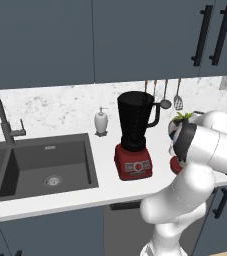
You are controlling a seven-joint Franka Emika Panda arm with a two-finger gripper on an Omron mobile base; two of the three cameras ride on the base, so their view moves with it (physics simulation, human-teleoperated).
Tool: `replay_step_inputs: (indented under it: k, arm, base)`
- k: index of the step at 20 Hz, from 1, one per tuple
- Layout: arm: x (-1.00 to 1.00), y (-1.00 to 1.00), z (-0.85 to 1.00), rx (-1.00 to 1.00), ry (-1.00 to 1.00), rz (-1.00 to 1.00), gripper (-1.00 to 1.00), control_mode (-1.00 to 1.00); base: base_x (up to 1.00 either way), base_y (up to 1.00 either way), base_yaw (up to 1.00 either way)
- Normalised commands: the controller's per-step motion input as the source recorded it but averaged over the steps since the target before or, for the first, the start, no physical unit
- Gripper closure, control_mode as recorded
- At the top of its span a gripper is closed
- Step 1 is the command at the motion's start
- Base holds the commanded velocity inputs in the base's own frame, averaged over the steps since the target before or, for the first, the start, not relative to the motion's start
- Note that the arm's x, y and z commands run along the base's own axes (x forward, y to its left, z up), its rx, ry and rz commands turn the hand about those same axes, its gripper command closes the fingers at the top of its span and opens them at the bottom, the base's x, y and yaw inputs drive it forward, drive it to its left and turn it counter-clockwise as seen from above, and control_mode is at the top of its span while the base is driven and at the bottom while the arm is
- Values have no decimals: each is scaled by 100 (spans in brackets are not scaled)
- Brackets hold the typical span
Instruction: Close the lid blender by securely placing the lid on top.
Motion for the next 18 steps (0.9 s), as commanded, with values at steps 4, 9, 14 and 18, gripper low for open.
replay_step_inputs:
  k: [4, 9, 14, 18]
  arm:
    - [-36, 0, 6, 0, -5, 0, 100, -100]
    - [-36, 0, 57, 0, -9, 0, 100, -100]
    - [-35, 0, 83, 0, -12, 0, 100, -100]
    - [-30, 0, 99, 0, -16, 0, 100, -100]
  base:
    - [0, 0, 0]
    - [0, 0, 0]
    - [0, 0, 0]
    - [0, 0, 0]
